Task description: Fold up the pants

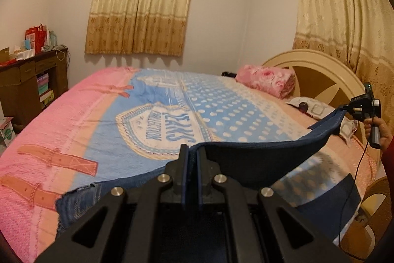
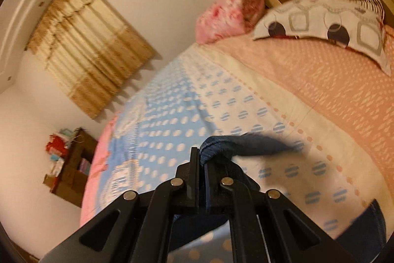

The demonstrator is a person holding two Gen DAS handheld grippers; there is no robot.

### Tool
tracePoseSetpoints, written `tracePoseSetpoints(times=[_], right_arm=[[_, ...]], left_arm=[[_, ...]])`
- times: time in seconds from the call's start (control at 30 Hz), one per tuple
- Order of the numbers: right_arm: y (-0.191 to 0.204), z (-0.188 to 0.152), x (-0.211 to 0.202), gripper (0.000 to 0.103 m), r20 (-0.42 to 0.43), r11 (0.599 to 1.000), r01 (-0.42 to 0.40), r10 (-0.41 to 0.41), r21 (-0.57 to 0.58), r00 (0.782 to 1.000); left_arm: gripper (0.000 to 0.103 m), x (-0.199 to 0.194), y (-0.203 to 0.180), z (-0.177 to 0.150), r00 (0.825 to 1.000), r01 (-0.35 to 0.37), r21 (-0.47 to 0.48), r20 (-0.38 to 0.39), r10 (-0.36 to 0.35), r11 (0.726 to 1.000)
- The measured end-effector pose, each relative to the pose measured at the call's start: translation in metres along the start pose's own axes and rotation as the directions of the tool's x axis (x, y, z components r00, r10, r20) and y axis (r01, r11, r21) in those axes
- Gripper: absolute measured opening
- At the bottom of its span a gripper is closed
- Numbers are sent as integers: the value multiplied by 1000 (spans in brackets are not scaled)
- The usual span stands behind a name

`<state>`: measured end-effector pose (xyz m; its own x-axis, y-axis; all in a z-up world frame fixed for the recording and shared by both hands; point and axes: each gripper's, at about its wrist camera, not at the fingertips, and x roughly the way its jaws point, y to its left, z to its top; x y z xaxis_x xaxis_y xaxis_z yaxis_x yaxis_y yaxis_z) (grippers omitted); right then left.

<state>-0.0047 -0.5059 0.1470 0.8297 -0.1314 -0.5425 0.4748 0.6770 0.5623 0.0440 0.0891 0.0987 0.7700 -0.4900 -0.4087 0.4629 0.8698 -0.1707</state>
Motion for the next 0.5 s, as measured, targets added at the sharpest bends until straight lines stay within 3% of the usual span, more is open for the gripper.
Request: tracePoseSetpoints(times=[0.27,0.5], right_arm=[[-11,-51,-95,3,16,992,-93,94,-80,995],[-96,-152,-128,3,-72,994,-101,98,-41,993]], left_arm=[[6,-69,-5,-35,999,24,13,37,-24,1000],[6,-94,-13,-107,997,68,29,-26,-68,997]])
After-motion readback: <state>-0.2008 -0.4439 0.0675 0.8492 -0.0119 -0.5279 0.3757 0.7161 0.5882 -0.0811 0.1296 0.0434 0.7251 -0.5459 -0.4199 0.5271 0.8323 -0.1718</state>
